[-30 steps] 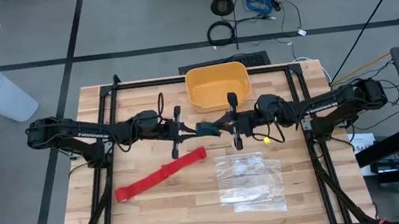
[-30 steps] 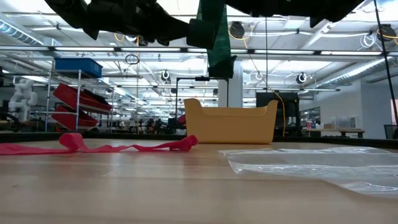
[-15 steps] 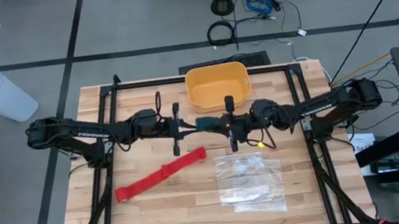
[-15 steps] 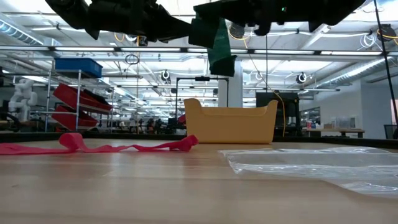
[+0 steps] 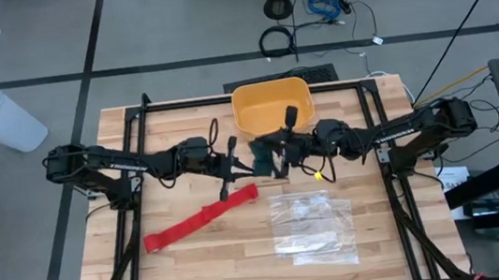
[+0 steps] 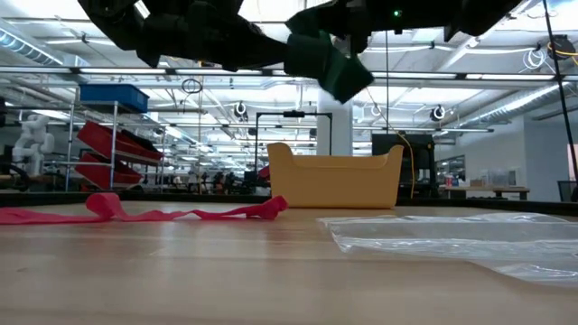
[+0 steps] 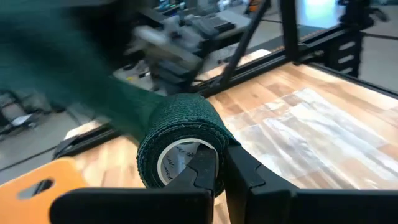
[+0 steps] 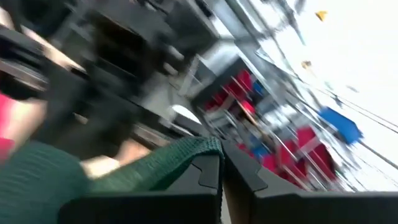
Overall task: Roll bandage
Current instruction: Roll the green bandage
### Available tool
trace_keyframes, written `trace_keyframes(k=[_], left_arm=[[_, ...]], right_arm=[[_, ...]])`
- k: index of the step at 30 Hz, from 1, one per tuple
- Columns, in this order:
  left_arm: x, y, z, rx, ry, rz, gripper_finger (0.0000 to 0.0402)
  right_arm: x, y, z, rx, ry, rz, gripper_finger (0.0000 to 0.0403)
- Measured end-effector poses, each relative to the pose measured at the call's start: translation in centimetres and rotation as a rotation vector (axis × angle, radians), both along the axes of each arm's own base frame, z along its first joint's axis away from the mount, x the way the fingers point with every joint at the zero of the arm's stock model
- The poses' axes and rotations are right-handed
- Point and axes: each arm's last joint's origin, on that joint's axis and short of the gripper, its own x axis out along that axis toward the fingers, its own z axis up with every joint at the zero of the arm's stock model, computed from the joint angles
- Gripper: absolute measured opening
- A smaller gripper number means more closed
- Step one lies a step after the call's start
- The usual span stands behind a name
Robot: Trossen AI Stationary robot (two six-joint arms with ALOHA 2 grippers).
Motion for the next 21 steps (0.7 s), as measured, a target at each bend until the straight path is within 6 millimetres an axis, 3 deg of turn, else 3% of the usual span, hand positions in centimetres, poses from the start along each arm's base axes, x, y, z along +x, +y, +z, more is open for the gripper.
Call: trace_keyframes(k=[5, 21], left_arm=[[0.1, -0.3, 0.0, 0.033, -0.009, -0.025, 0.0013], [0.0, -0.2, 0.0, 0.044, 0.007, 0.042, 0.0013]], right_arm=[[-0.4, -0.3, 0.5, -0.018, -0.006, -0.128, 0.0], [-1.5, 0.8, 0.9, -0.032, 0.088, -0.123, 0.0]])
